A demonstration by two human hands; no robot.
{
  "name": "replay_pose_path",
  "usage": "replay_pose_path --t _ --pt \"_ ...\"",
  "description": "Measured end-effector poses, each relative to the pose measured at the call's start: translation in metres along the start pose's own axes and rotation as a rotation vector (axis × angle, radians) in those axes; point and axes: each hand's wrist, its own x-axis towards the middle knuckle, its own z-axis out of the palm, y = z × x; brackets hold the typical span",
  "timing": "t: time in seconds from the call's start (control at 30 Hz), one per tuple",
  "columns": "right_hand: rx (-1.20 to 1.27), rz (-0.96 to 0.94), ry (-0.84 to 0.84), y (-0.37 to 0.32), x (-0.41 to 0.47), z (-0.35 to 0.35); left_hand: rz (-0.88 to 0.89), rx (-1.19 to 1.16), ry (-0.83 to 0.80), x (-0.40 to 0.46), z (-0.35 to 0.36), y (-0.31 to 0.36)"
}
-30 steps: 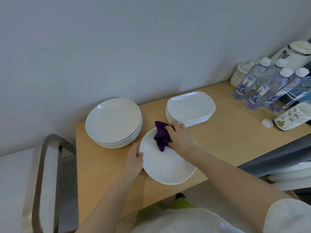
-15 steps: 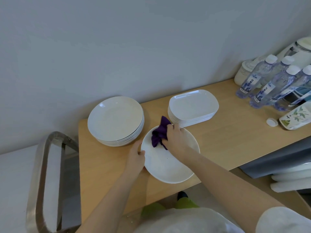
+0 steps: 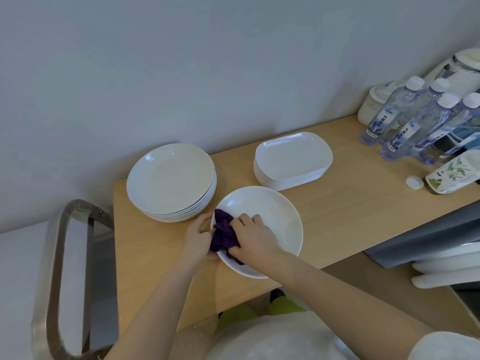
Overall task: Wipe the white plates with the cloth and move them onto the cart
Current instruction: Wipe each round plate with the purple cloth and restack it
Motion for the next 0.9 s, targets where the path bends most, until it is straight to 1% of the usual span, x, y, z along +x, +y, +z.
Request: replay_pose_path --t 0.07,0.17,0.23,0.33,0.43,0.57,0.67,0.73,0.83,0.9 --pt "0.022 0.036 -0.007 -0.006 -0.008 0.002 -0.001 -0.005 0.015 0.001 0.0 0.0" --pt "0.064 0.064 0.005 -0.009 -0.019 0.007 0.014 0.052 0.042 0.003 0.0 -0.001" --pt "0.103 0.065 -0.025 -0.003 -0.026 0.009 0.014 0.07 0.038 0.004 0.001 -0.002" --pt "0.087 0.037 -0.08 0.019 -0.038 0.007 0.041 0.09 0.035 0.004 0.003 0.0" --pt "0.03 0.053 -0.078 0.051 -0.046 0.002 0.042 0.063 0.048 0.002 0.005 0.001" --pt "-0.011 0.132 0.0 0.081 -0.039 -0.005 0.002 0.033 0.066 0.002 0.007 0.002" --pt "0.002 0.173 0.108 0.084 -0.021 -0.007 0.002 0.029 0.078 0.001 0.009 0.004" --pt "0.057 0.192 0.171 0.08 -0.006 -0.007 0.007 0.029 0.081 -0.001 0.009 0.006" --pt "0.171 0.166 0.219 0.066 0.015 -0.007 0.004 0.033 0.08 -0.004 0.009 0.007" --pt "0.197 0.092 0.198 0.055 0.026 -0.008 -0.007 0.019 0.068 -0.006 0.008 0.009"
